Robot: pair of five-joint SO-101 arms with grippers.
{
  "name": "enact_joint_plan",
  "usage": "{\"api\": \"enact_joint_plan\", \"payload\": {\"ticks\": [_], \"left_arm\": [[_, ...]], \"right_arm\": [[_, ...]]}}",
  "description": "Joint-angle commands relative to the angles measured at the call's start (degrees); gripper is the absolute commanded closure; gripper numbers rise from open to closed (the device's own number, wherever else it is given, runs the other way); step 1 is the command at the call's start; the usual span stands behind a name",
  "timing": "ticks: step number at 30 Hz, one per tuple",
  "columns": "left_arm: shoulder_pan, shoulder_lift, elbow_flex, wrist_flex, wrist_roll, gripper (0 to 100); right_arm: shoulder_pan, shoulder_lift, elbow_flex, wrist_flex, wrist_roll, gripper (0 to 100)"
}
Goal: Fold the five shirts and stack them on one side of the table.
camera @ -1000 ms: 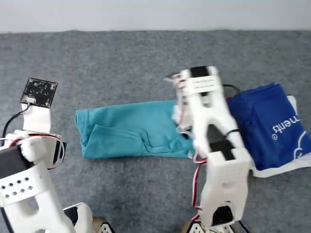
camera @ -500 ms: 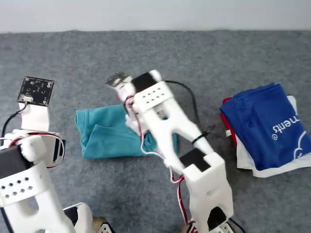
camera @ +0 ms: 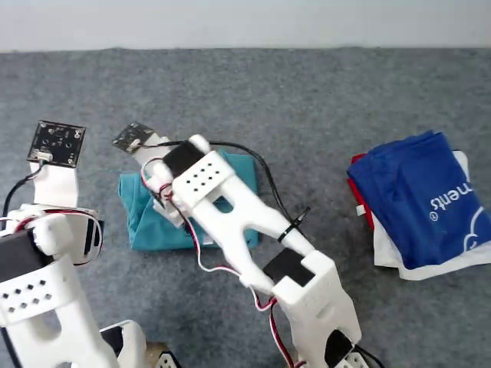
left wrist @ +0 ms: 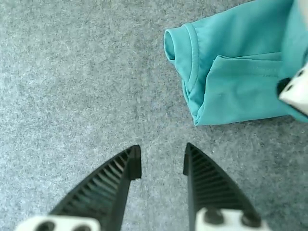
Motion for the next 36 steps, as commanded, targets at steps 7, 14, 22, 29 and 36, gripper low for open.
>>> {"api": "enact_joint_plan", "payload": {"ticks": [7, 14, 22, 29, 36], "left_arm": [[0.0, -1.0, -0.1, -1.1, 0.5, 84], [-0.1, -1.1, -0.5, -1.1, 0.5, 84], [-3.8, -1.1, -4.2, -3.3, 4.7, 84], [-10.8, -1.1, -7.9, -4.3, 8.8, 84], [-10.8, -1.1, -7.8, -4.3, 8.9, 84]], "right_arm": [[-3.0, 4.4, -8.0, -2.5, -0.8, 99.0], [-5.1, 12.4, -18.4, -1.9, -0.8, 99.0], [-7.5, 16.7, -24.8, 1.5, -0.8, 99.0], [-7.9, 18.1, -25.6, 1.8, -0.8, 99.0], [-9.5, 21.0, -25.7, 1.2, -0.7, 99.0]]}}
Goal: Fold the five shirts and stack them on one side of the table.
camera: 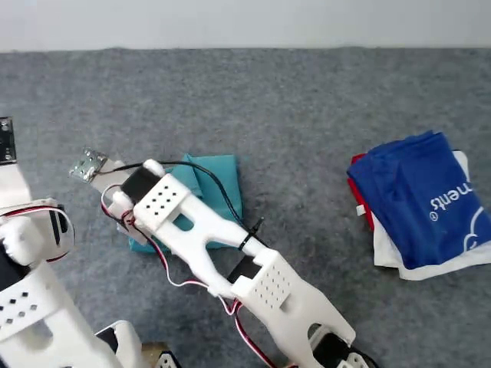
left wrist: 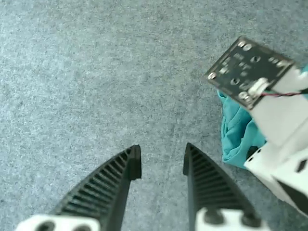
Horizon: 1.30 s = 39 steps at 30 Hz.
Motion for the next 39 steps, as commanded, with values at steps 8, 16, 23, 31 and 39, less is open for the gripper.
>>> {"api": "enact_joint_plan", "payload": {"ticks": [8, 16, 23, 31, 39], "left_arm": [[-0.4, -1.1, -2.0, -0.8, 0.7, 84], [-0.4, -1.1, -2.0, -0.7, 0.7, 84], [-0.7, -1.1, -2.2, -1.0, 0.8, 84], [-10.7, -1.1, -10.2, -3.2, 0.8, 84], [-17.8, -1.1, -13.0, -3.9, 1.5, 84]], "right_arm": [[-1.1, 0.7, -2.5, -2.2, -0.3, 99.0], [-2.1, 0.7, -2.5, -1.7, -0.5, 80.0], [-3.8, 0.0, -2.5, -1.6, -0.4, 51.0], [-4.6, -0.2, -4.1, 0.9, -0.5, 49.3], [-5.0, -0.6, -13.7, 7.4, -0.2, 49.3]]}}
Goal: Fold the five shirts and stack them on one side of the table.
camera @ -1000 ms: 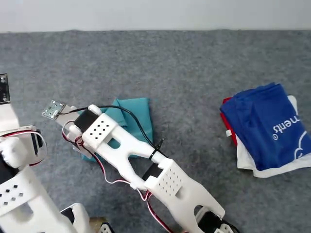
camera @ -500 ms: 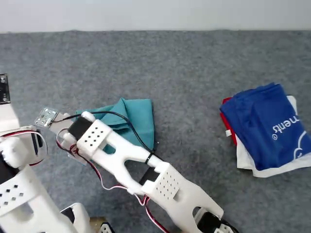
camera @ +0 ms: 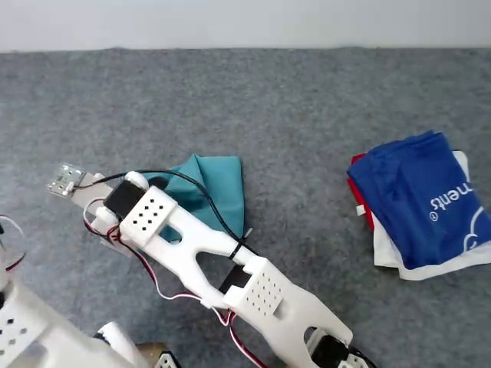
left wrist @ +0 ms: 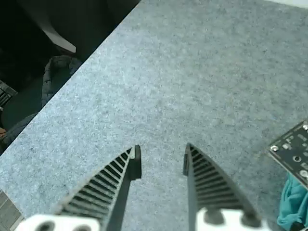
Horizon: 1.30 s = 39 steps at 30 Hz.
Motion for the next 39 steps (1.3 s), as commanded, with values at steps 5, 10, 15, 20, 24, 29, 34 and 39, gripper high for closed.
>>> {"api": "enact_joint_plan", "payload": {"ticks": [5, 10, 15, 20, 24, 29, 34, 39], "left_arm": [[-0.9, -0.7, -2.2, -0.2, 3.9, 84], [-0.8, -0.7, -2.2, -0.2, 3.9, 84], [-0.8, -0.7, -2.1, -0.1, 4.0, 84], [-0.8, -0.7, -2.0, 0.1, 4.0, 84], [-0.7, -0.7, -2.0, 0.1, 4.0, 84], [-0.7, -0.7, -1.9, 0.2, 4.0, 84], [-0.7, -0.6, -1.9, 0.2, 4.0, 84], [-0.7, -0.6, -0.2, -0.1, 4.0, 84]], "right_arm": [[0.7, -1.6, -4.8, 3.5, -0.1, 49.3], [8.2, -2.1, -5.2, 3.1, -0.1, 49.3], [16.5, -1.1, -4.7, 3.1, -0.1, 49.3], [20.6, 2.1, -4.9, 3.8, -0.1, 49.3], [20.7, 4.3, -5.2, 4.5, -0.1, 49.3], [22.8, 5.0, -5.2, 4.3, 0.0, 49.3], [27.3, 5.1, -5.2, 4.5, 0.0, 49.3], [27.9, 6.5, -4.7, 4.3, 0.0, 49.3]]}}
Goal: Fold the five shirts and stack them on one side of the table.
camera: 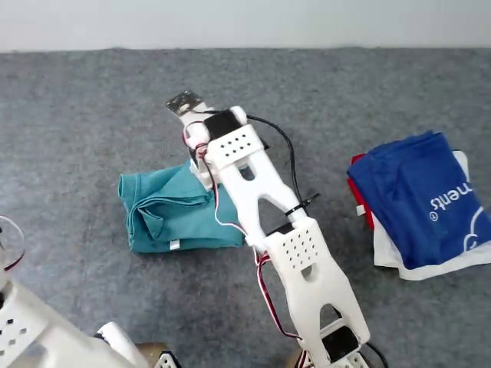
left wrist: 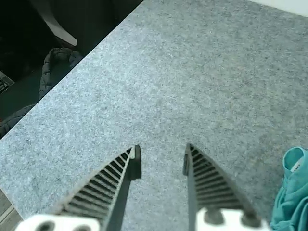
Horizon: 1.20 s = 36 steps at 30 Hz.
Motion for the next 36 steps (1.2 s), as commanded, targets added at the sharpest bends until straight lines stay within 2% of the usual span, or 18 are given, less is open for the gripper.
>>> {"api": "enact_joint_plan", "payload": {"ticks": [1, 8, 15, 22, 26, 36], "left_arm": [[0.1, -0.6, 0.3, -0.2, 0.6, 84], [0.1, -0.6, 0.8, -0.2, 0.6, 84], [0.2, -0.6, 0.8, -0.2, 0.6, 84], [0.2, -0.6, 0.8, -0.2, 0.6, 84], [0.2, -0.6, 0.8, -0.2, 0.6, 84], [0.2, -0.6, 0.9, -0.1, 0.6, 84]], "right_arm": [[0.2, 0.8, -1.8, -0.1, 0.0, 49.3], [-0.6, 4.8, -2.1, -2.9, -0.1, 49.3], [-4.0, 5.3, -9.5, -2.4, -0.1, 49.3], [-8.2, 5.4, -10.2, -3.5, -0.1, 49.3], [-10.3, 5.4, -10.2, -8.5, -0.4, 49.3], [-10.2, 5.4, -10.2, -26.5, -0.4, 49.3]]}}
